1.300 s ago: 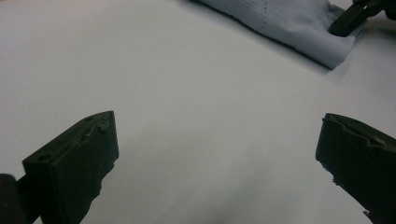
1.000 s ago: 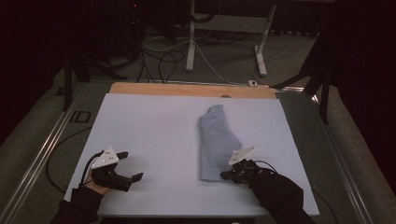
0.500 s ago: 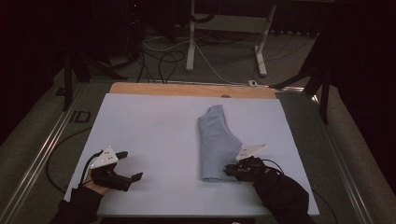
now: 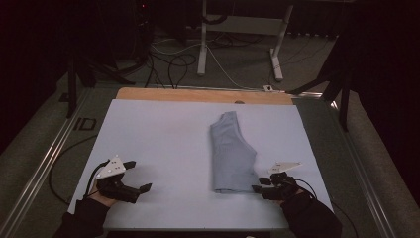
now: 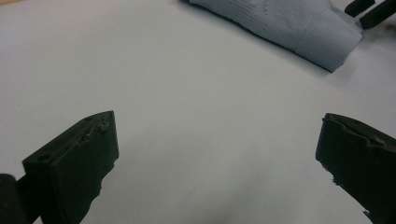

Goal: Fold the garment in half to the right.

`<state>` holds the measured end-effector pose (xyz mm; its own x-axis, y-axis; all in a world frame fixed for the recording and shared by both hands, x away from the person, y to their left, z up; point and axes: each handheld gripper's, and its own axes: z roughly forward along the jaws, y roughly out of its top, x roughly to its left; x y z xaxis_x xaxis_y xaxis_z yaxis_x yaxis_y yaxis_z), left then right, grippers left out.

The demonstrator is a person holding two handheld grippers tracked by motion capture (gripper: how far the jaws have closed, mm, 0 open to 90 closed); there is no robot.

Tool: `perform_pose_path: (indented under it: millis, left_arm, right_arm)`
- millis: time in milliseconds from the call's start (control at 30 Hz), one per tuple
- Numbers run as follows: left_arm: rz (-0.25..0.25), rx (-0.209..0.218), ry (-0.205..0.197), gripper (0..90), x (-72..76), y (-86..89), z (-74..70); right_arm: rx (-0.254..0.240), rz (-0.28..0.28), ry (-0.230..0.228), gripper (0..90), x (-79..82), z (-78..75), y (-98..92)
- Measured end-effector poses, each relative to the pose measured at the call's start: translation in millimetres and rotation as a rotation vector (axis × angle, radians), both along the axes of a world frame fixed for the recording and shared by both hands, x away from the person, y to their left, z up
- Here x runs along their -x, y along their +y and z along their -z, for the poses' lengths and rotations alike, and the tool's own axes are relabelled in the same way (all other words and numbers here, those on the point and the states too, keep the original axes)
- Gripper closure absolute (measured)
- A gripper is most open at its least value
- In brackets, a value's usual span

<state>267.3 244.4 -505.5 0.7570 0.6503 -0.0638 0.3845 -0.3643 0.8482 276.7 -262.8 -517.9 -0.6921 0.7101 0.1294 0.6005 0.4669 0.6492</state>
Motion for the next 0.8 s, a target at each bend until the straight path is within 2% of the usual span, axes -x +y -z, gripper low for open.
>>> perform_pose_path:
  millis: [67, 133, 167, 233, 367, 467, 667, 800]
  left_arm:
    - [0.001, -0.002, 0.000, 0.4, -0.2, 0.1, 0.0]
    - [-0.003, 0.003, 0.002, 0.4, -0.3, 0.5, -0.1]
    - [-0.001, 0.001, 0.001, 0.4, -0.1, 0.4, -0.1]
    - [0.002, -0.003, 0.000, 0.4, -0.2, 0.0, 0.1]
    - [0.003, -0.006, -0.001, 0.4, 0.3, -0.1, -0.3]
    - [-0.003, -0.001, -0.001, 0.4, 0.1, 1.0, -0.7]
    - [-0.005, 0.000, -0.004, 0.4, 0.2, 1.9, -1.3]
    - [-0.007, -0.001, -0.005, 0.4, 0.1, 2.4, -1.7]
  right_arm:
    - [0.002, -0.007, 0.029, 63.6, -0.7, 2.5, -0.1]
    - [-0.003, -0.006, 0.045, 74.8, -1.4, 2.9, -1.2]
    - [0.000, -0.006, 0.035, 81.3, -0.7, 1.9, -1.7]
    - [0.004, -0.007, 0.020, 86.6, 1.4, -1.9, -2.0]
    - [0.008, -0.005, -0.009, 87.3, 4.4, -9.5, -5.2]
    - [-0.004, 0.002, -0.012, 87.3, 5.9, -13.1, -10.7]
    - [0.011, 0.020, 0.023, 87.3, 6.1, -7.9, -18.0]
    - [0.042, 0.027, 0.055, 87.3, 4.4, -1.9, -19.6]
